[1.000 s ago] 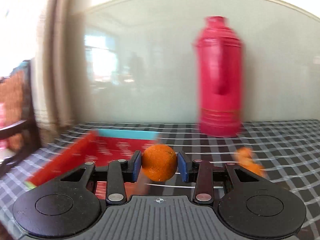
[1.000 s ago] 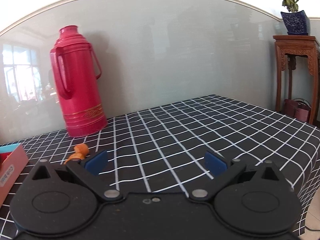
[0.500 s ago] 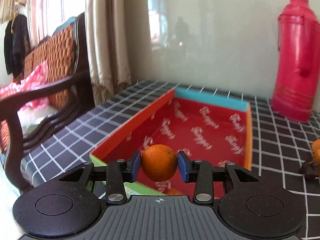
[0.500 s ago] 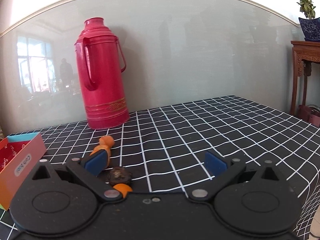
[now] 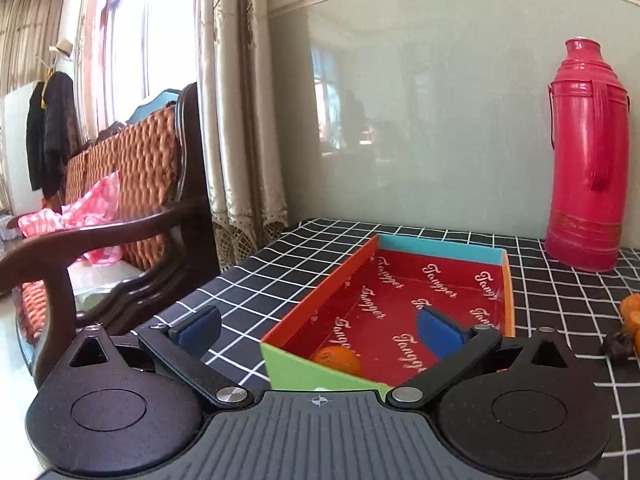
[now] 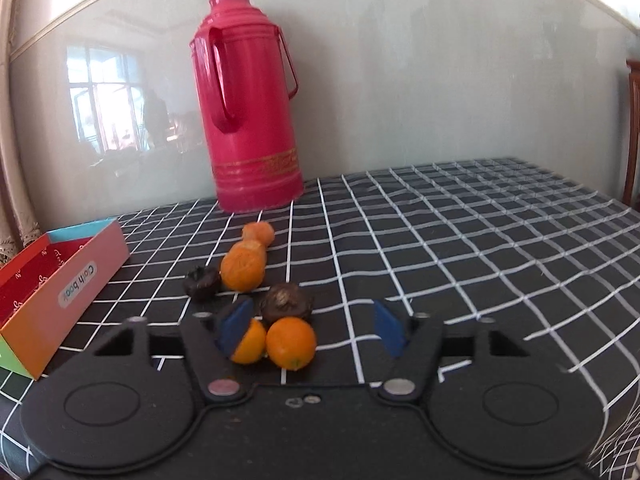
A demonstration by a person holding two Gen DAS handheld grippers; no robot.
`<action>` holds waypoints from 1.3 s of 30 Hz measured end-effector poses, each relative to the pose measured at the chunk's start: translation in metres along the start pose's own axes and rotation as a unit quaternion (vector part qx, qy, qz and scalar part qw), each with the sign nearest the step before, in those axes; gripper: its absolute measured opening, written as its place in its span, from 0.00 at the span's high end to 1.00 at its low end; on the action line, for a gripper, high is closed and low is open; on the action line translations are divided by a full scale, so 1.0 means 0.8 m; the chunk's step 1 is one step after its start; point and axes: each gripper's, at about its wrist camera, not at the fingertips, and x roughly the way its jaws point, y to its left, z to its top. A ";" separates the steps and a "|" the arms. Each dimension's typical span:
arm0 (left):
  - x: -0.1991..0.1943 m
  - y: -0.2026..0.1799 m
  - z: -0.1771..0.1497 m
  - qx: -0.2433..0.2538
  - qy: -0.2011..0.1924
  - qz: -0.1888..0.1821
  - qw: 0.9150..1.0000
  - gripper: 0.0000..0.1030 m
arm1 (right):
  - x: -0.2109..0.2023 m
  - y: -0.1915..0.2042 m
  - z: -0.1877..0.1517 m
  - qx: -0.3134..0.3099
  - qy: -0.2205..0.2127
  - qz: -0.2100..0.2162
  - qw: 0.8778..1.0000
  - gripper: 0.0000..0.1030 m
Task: Organize fruits
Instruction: 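Grasp a small orange with the right gripper and release it into the tray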
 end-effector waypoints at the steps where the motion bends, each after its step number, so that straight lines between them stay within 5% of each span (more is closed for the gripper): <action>1: -0.001 0.002 -0.001 0.004 -0.001 0.002 1.000 0.00 | 0.002 0.000 -0.001 0.001 0.004 0.001 1.000 0.51; 4: -0.003 0.010 -0.002 0.007 -0.005 0.008 1.000 0.00 | 0.011 -0.001 -0.006 0.012 0.023 0.013 1.000 0.62; 15: 0.003 0.030 -0.003 -0.021 0.013 0.021 0.999 0.00 | 0.014 -0.012 -0.006 0.071 0.037 0.073 0.994 0.73; 16: 0.003 0.030 -0.003 -0.021 0.012 0.021 0.999 0.00 | 0.015 -0.014 -0.006 0.073 0.040 0.068 0.994 0.81; 26: -0.002 0.023 -0.005 -0.015 0.003 0.023 1.000 0.00 | 0.011 -0.004 -0.005 0.045 0.034 0.056 0.997 0.82; 30: -0.004 0.034 -0.006 -0.021 -0.002 0.034 0.999 0.00 | -0.001 0.004 0.004 0.034 -0.004 0.048 0.998 0.82; 39: -0.002 0.091 -0.014 -0.052 0.016 0.069 0.996 0.00 | -0.023 0.079 0.018 -0.010 -0.047 0.134 0.990 0.82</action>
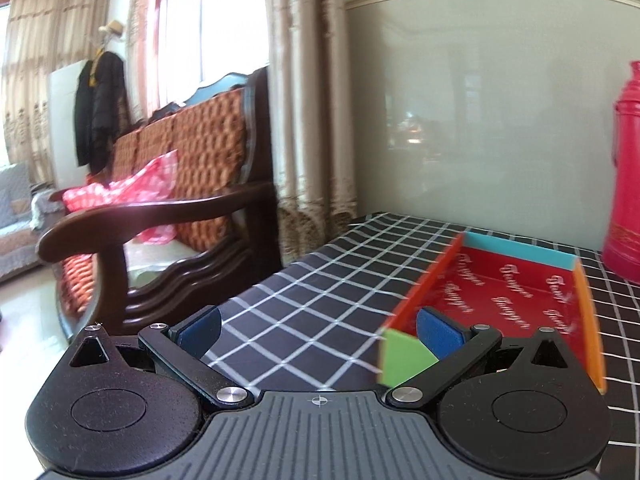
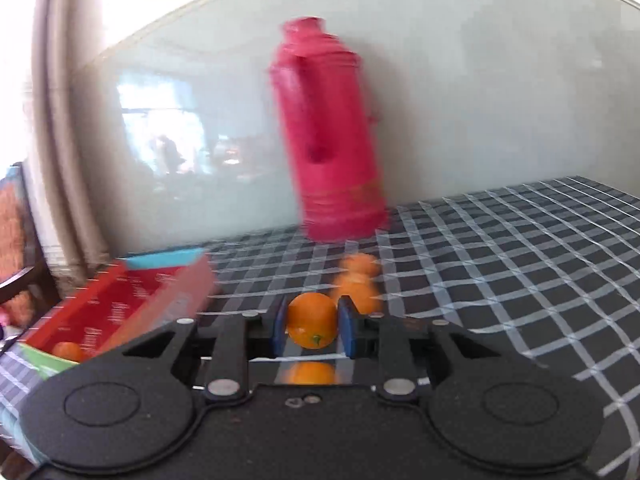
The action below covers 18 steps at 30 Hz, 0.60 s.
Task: Organize fruits
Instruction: 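Grasp a small orange with the right gripper and release it into the tray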
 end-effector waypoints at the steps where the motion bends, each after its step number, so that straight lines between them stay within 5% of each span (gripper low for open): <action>1: 0.001 0.009 0.000 -0.006 0.003 0.005 1.000 0.00 | 0.003 0.011 0.003 -0.001 -0.001 0.023 1.000 0.82; 8: 0.014 0.061 -0.006 -0.041 0.020 0.033 0.998 0.00 | 0.032 0.112 0.002 -0.049 0.022 0.138 0.989 0.82; 18: 0.022 0.080 -0.008 -0.044 0.022 0.032 0.998 0.00 | 0.057 0.158 -0.023 -0.088 0.075 0.144 0.983 0.74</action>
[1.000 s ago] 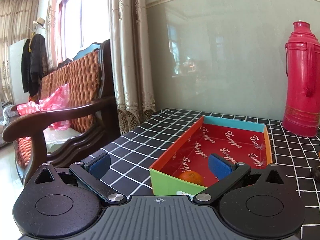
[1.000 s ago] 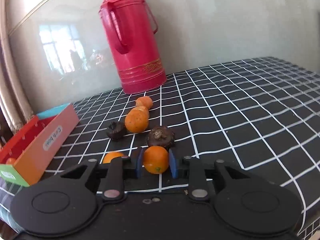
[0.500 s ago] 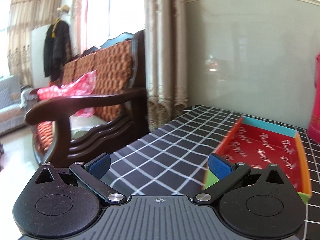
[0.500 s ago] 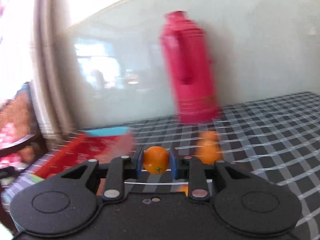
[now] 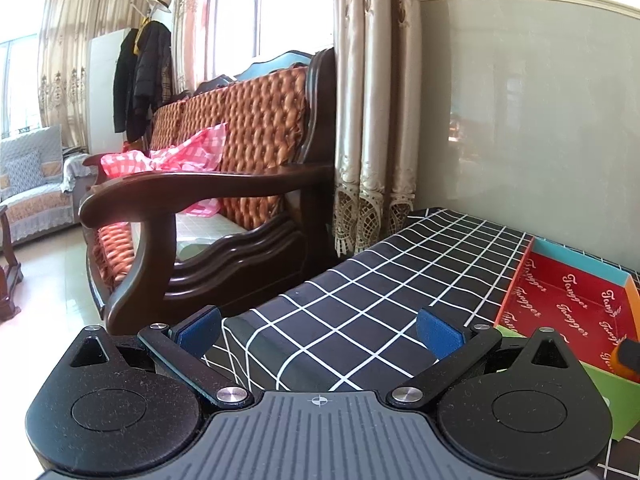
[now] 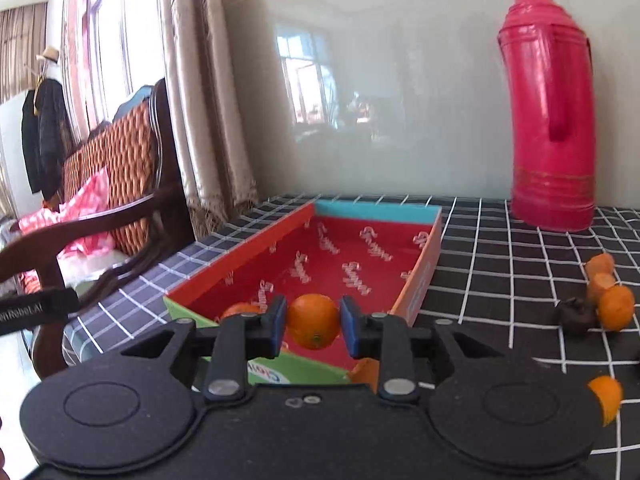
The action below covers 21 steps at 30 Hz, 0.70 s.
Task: Organize fruits
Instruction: 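Grasp a small orange with the right gripper and release it into the tray, then grasp another orange with the left gripper and release it into the tray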
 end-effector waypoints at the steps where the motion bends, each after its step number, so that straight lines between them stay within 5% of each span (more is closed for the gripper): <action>1: 0.000 -0.001 0.000 0.001 0.000 -0.002 1.000 0.00 | -0.002 -0.003 0.000 0.004 -0.004 -0.001 1.000 0.73; 3: -0.001 -0.004 0.000 0.001 -0.001 -0.004 1.000 0.00 | -0.009 -0.006 0.001 0.012 -0.014 -0.004 1.000 0.68; 7: -0.003 -0.014 0.001 0.004 -0.002 -0.011 1.000 0.00 | -0.030 -0.025 0.002 0.027 -0.045 -0.034 0.998 0.40; 12: -0.015 -0.034 0.000 0.023 -0.014 -0.027 0.999 0.00 | -0.059 -0.051 0.001 0.034 -0.086 -0.101 0.991 0.28; 17: -0.040 -0.071 -0.002 0.058 -0.049 -0.068 0.995 0.00 | -0.084 -0.084 -0.003 0.041 -0.119 -0.212 0.969 0.11; 21: -0.063 -0.110 -0.007 0.086 -0.070 -0.123 0.986 0.00 | -0.096 -0.113 -0.009 0.050 -0.119 -0.288 0.949 0.07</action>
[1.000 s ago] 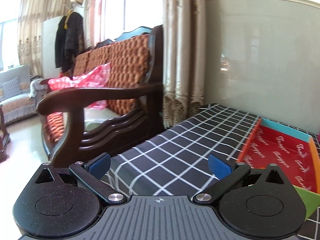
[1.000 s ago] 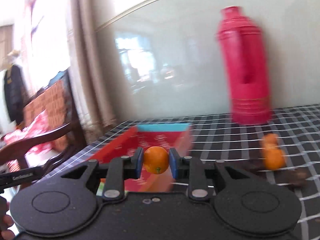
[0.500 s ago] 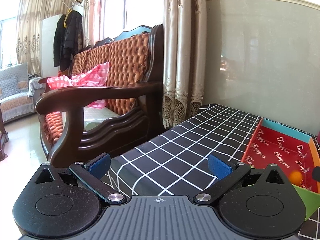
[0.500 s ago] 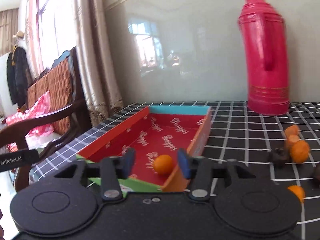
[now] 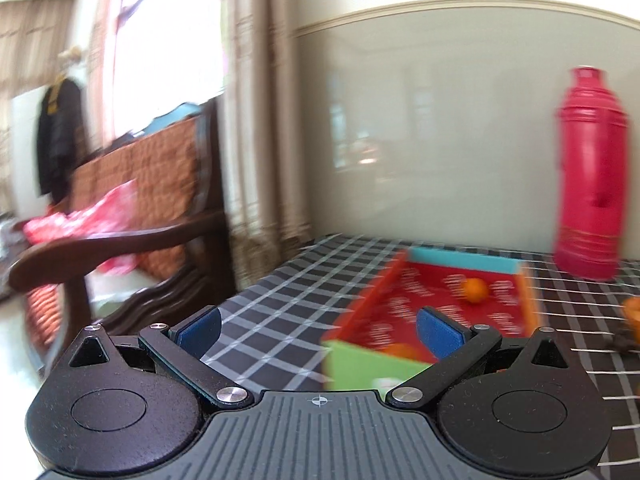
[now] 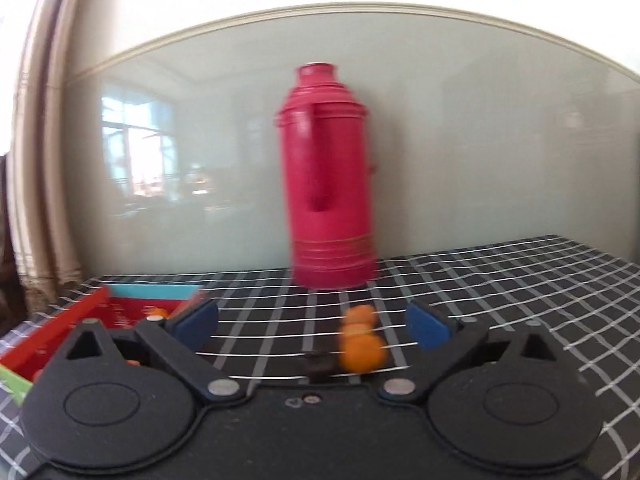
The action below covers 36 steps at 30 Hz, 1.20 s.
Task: Organize fruits
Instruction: 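Grasp another orange with the left gripper and release it into the tray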
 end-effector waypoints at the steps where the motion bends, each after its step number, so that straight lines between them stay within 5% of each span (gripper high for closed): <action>1: -0.003 -0.012 0.001 0.008 -0.005 -0.015 1.000 0.00 | 0.001 -0.010 -0.001 0.001 0.001 -0.018 1.000 0.06; 8: -0.023 -0.095 -0.001 0.061 -0.025 -0.111 0.992 0.00 | 0.006 -0.072 -0.008 0.012 0.008 -0.140 0.990 0.06; 15: -0.029 -0.167 -0.010 0.095 -0.005 -0.193 0.977 0.00 | 0.011 -0.125 -0.015 0.015 0.013 -0.258 0.966 0.06; 24: -0.024 -0.247 -0.030 0.115 0.048 -0.278 0.952 0.02 | 0.013 -0.179 -0.019 0.033 0.031 -0.296 0.954 0.06; 27: -0.022 -0.265 -0.039 0.126 0.071 -0.296 0.944 0.25 | 0.013 -0.193 -0.020 0.043 0.035 -0.304 0.951 0.06; 32: -0.012 -0.280 -0.051 0.125 0.106 -0.301 0.939 0.42 | 0.015 -0.201 -0.021 0.059 0.045 -0.301 0.951 0.06; 34: -0.009 -0.282 -0.054 0.124 0.121 -0.303 0.937 0.65 | 0.014 -0.200 -0.020 0.059 0.044 -0.296 0.952 0.06; 36: -0.008 -0.280 -0.055 0.115 0.125 -0.306 0.937 0.68 | 0.013 -0.196 -0.019 0.057 0.040 -0.293 0.954 0.06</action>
